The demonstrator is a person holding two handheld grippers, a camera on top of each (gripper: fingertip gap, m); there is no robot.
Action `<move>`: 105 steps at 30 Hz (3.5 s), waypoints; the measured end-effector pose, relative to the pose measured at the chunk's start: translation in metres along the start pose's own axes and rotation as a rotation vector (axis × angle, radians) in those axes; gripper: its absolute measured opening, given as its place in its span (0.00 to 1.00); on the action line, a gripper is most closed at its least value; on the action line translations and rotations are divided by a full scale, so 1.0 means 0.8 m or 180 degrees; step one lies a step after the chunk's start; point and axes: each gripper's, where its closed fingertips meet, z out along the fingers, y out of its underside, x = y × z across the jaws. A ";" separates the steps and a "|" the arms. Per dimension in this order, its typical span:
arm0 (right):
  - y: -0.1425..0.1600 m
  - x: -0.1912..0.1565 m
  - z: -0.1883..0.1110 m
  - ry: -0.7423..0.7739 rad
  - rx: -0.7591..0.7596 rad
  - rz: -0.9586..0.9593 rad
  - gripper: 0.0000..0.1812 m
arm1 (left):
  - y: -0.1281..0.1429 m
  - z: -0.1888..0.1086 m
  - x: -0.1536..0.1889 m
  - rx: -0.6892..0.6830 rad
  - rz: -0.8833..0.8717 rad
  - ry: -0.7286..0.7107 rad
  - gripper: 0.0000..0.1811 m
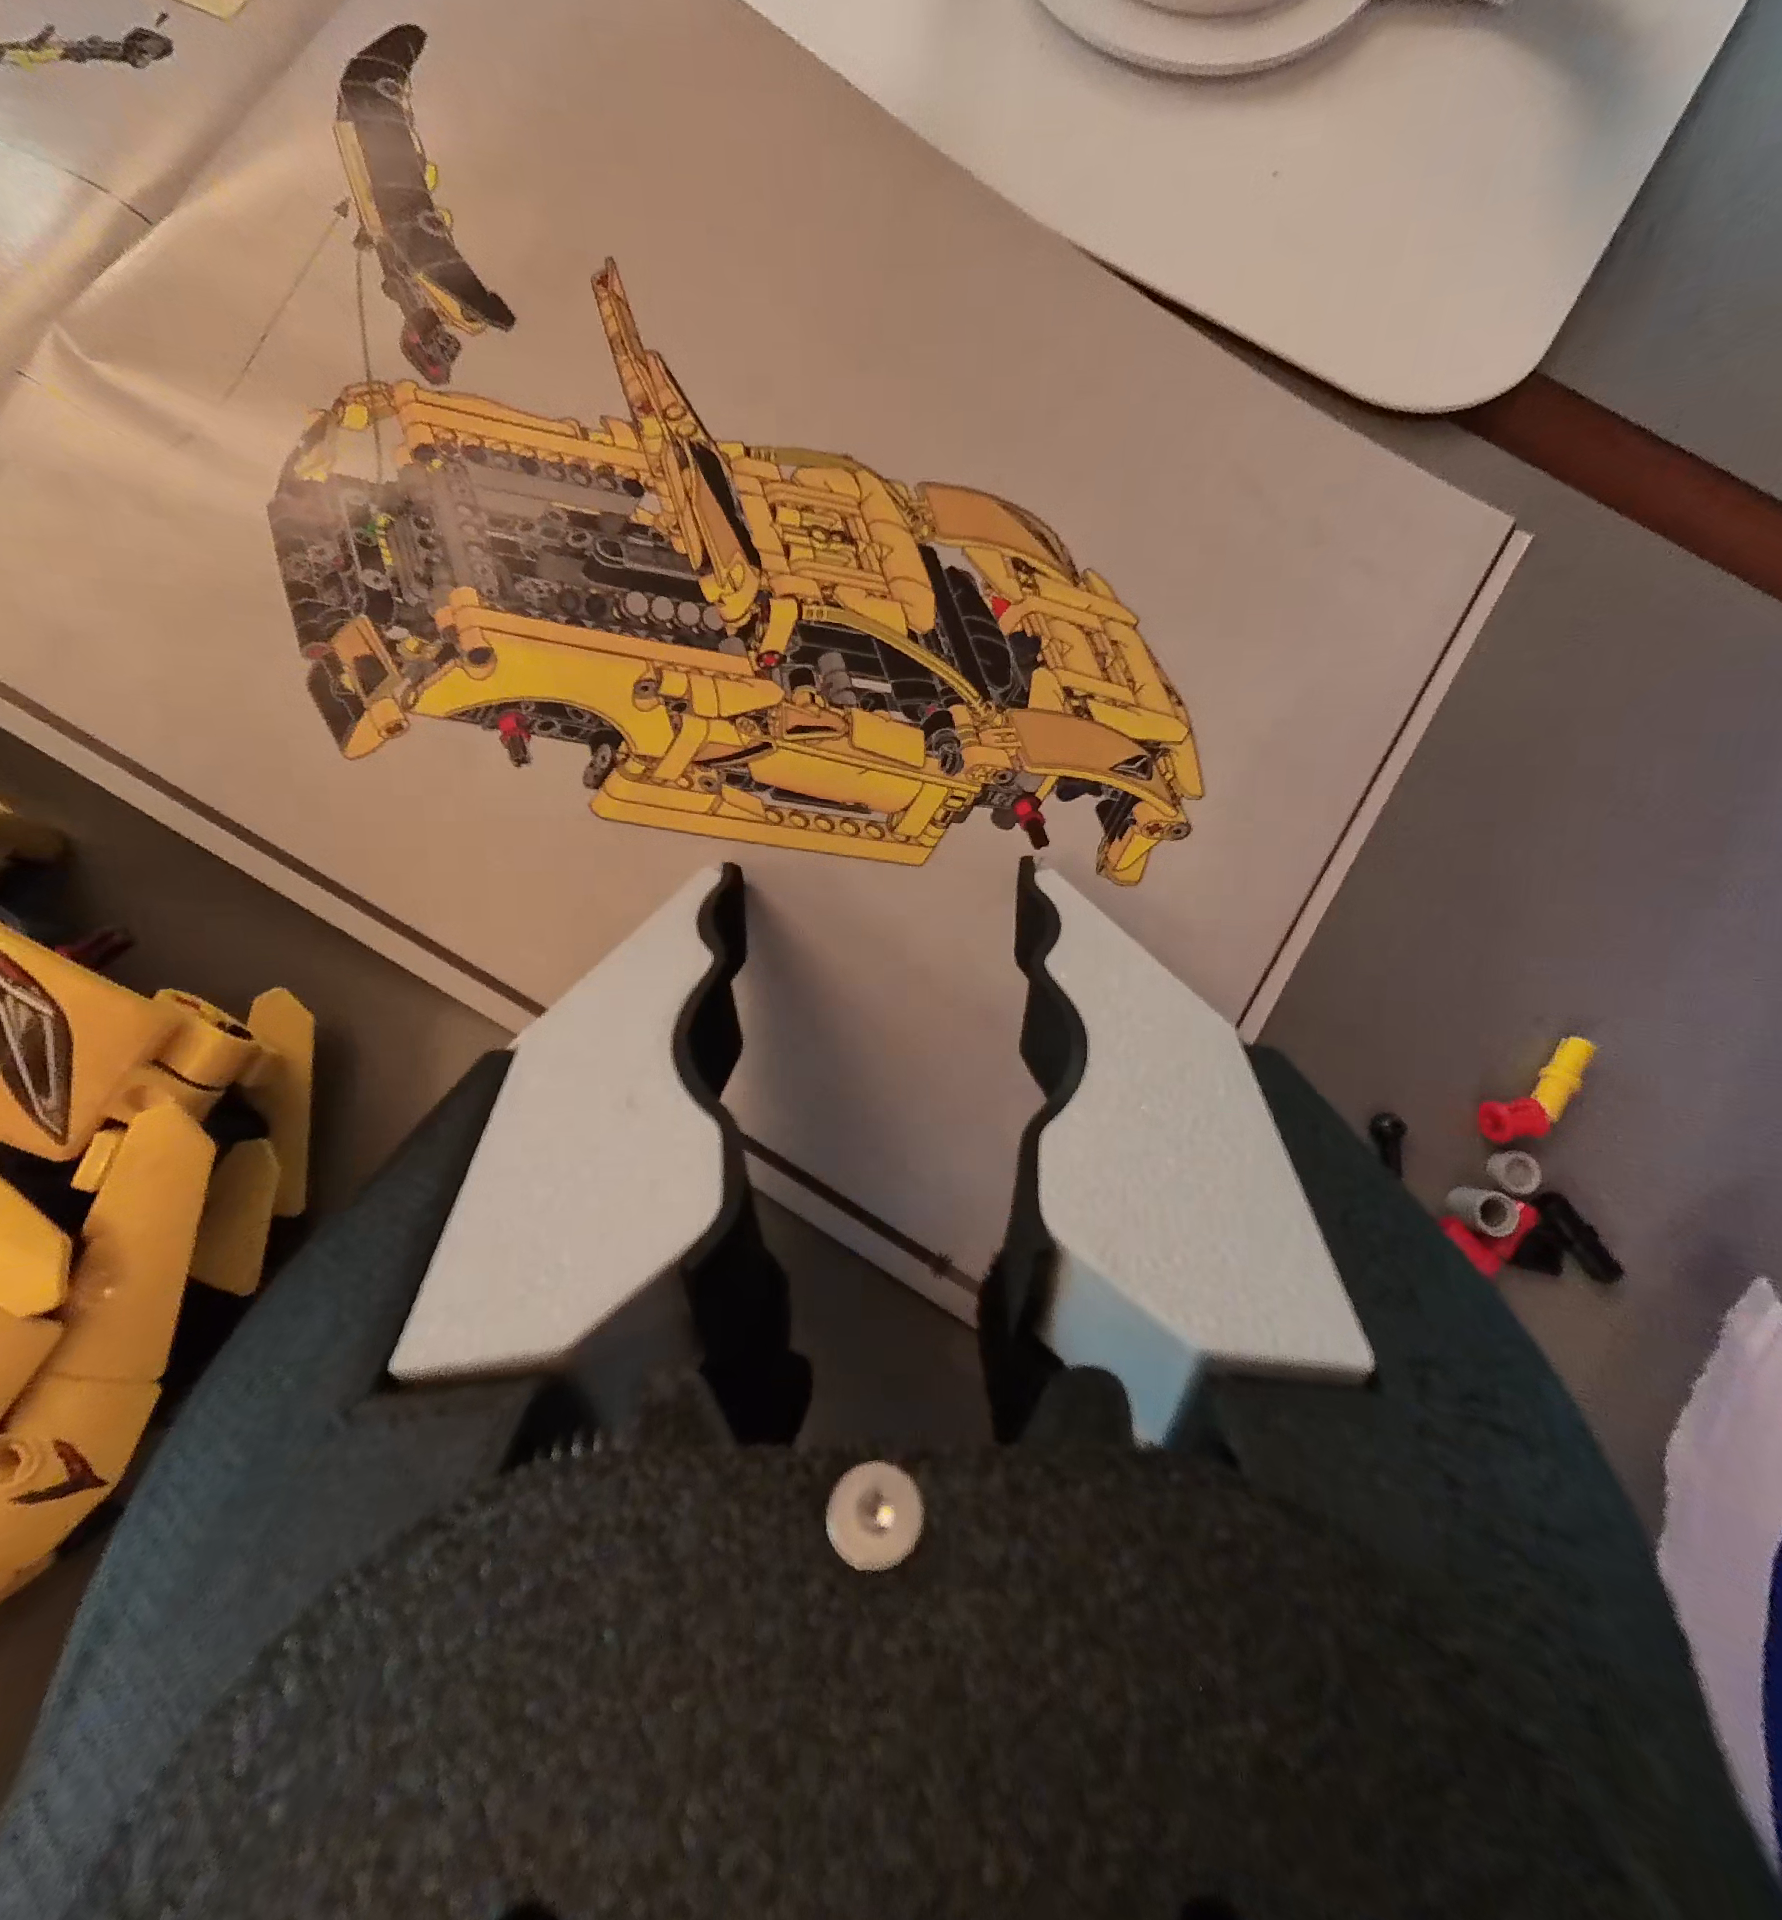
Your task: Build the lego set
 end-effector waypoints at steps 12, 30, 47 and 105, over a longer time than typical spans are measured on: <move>0.000 0.003 0.000 0.0013 0.0034 0.0010 0.27 | 0.086 -0.068 -0.069 -0.0644 -0.0102 -0.0932 0.20; 0.002 0.002 -0.002 0.0052 -0.0082 0.0028 0.27 | 0.036 -0.104 -0.004 0.1191 -0.2266 -0.1056 0.21; 0.100 -0.007 -0.247 0.0099 -0.0018 -0.0034 0.18 | 0.027 -0.085 0.015 0.1142 -0.1877 -0.1085 0.21; 0.078 0.114 -0.074 0.1007 0.0091 0.0763 0.20 | 0.029 -0.078 0.023 0.1191 -0.2011 -0.0813 0.21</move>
